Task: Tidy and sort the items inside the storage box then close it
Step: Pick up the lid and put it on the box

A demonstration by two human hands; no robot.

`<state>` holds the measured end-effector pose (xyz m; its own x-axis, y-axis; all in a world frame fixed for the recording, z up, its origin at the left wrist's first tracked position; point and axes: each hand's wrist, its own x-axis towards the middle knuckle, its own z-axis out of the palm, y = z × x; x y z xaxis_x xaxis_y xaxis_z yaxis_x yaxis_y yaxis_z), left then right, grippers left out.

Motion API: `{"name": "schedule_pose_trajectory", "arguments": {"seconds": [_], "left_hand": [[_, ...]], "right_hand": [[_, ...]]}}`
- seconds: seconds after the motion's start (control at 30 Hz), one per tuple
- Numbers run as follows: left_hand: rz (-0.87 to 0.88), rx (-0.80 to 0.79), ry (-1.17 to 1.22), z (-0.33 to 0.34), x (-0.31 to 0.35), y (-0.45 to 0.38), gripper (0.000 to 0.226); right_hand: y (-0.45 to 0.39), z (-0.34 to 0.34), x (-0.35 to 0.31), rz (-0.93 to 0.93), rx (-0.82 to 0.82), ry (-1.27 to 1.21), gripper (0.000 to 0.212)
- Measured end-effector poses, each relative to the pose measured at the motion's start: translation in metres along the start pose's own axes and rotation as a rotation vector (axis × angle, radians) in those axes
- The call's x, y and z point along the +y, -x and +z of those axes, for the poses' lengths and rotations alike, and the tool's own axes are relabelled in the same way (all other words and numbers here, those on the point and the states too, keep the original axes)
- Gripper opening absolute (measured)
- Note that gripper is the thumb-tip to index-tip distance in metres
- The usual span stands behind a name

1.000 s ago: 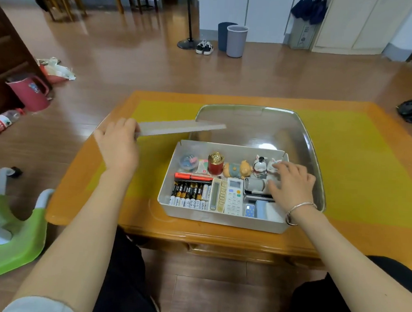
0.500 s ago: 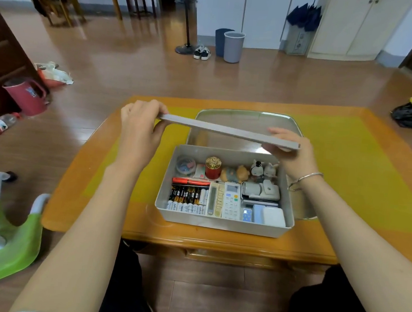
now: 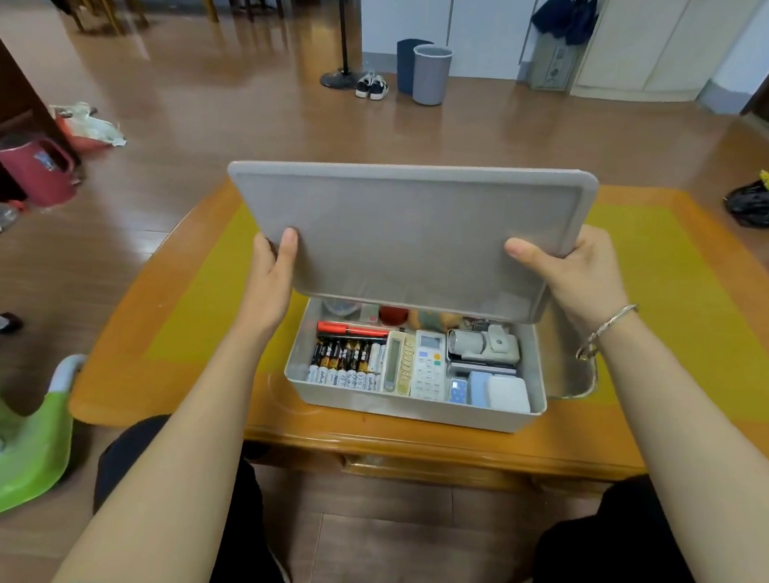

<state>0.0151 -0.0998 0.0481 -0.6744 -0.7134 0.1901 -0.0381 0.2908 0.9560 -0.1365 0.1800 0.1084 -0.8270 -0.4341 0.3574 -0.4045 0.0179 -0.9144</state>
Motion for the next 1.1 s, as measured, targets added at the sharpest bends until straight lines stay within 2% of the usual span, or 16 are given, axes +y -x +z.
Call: {"name": "schedule_pose_trajectory", "arguments": {"seconds": [0.17,0.3,0.4,0.57,0.7,0.87,1.1], "left_hand": [[-0.04,0.134,-0.079,0.003,-0.013,0.007,0.022],[-0.047,0.181,-0.153,0.007,-0.009,-0.002,0.03],[-0.085,0.16,-0.232,0.011,-0.009,-0.008,0.032],[-0.218,0.195,-0.252,0.02,-0.01,-0.011,0.021],[-0.222,0.141,-0.368,0.024,-0.018,-0.001,0.013],[-0.263,0.084,-0.64,0.024,-0.032,0.016,0.024],[-0.225,0.055,-0.599,0.029,-0.045,0.033,0.022]], "right_hand": [[-0.003,0.004,0.015,0.08,0.083,-0.065,0.025],[0.002,0.014,0.041,0.134,0.17,0.168,0.044],[0.016,0.014,0.06,0.17,0.15,0.337,0.055],[0.037,0.009,0.078,0.272,0.186,0.523,0.048],[0.049,0.006,0.088,0.355,0.18,0.649,0.038],[0.06,0.007,0.094,0.407,0.146,0.793,0.038],[0.078,0.013,0.095,0.441,0.149,0.979,0.038]]}}
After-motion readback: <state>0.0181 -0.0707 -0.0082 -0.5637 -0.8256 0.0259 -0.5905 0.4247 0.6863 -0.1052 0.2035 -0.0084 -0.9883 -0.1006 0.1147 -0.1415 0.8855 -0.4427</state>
